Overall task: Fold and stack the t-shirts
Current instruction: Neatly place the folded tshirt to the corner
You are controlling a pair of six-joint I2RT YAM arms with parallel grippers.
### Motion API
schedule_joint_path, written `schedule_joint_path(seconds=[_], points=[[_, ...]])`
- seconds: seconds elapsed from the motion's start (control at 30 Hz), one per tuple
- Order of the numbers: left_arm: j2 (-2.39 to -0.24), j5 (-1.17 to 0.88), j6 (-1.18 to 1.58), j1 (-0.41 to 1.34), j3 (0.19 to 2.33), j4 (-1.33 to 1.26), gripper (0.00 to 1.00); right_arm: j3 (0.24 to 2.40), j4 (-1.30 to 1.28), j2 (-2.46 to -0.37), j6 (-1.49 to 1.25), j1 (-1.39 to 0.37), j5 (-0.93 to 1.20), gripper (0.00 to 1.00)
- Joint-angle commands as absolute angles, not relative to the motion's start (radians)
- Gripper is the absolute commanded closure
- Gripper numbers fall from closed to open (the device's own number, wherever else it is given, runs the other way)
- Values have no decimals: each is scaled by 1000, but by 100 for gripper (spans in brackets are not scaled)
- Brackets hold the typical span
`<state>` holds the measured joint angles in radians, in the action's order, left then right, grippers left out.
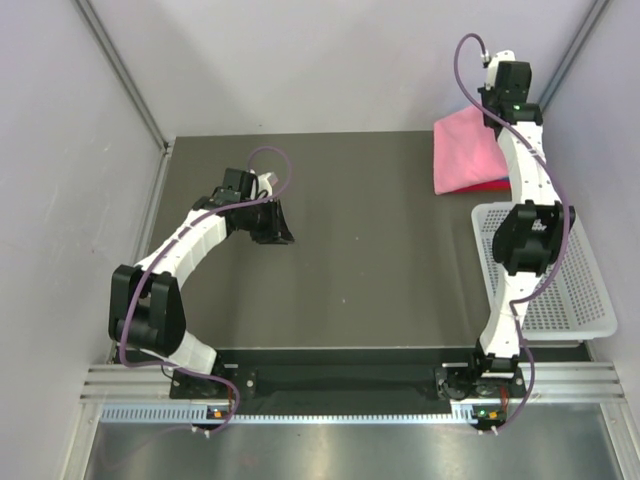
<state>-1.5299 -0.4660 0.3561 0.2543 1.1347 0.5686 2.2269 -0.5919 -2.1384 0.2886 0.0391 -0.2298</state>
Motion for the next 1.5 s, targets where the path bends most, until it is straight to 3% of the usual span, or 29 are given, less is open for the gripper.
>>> schedule_joint_path(seconds=[0.0, 0.47, 0.77, 0.83, 0.93, 1.0, 1.13, 1.2, 1.3, 1.47], points=[[-1523, -476, 336, 252, 1138, 549, 72, 2293, -515, -2128, 310, 72, -216, 100], [-1569, -474, 337, 252, 1149, 552, 71, 2362, -342, -2336, 290, 205, -91, 100], [-1595, -492, 344, 252, 1146, 546, 71, 2399, -265, -2428, 215, 267, -133, 100], [-1594, -489, 344, 252, 1147, 546, 71, 2393, -245, -2424, 201, 267, -129, 94], [-1586, -486, 342, 252, 1146, 545, 71, 2379, -232, -2408, 181, 268, -127, 71], [-1575, -495, 341, 252, 1143, 537, 71, 2369, -248, -2389, 160, 268, -121, 68], [-1548, -520, 350, 252, 1138, 514, 71, 2254, -290, -2264, 55, 268, -118, 48], [-1523, -538, 353, 252, 1138, 506, 71, 2168, -322, -2166, 6, 264, -91, 45], [-1484, -563, 356, 252, 1134, 480, 71, 2044, -348, -2039, -78, 252, -31, 45], [-1442, -591, 359, 252, 1118, 456, 71, 1921, -452, -1922, -109, 226, 78, 72]])
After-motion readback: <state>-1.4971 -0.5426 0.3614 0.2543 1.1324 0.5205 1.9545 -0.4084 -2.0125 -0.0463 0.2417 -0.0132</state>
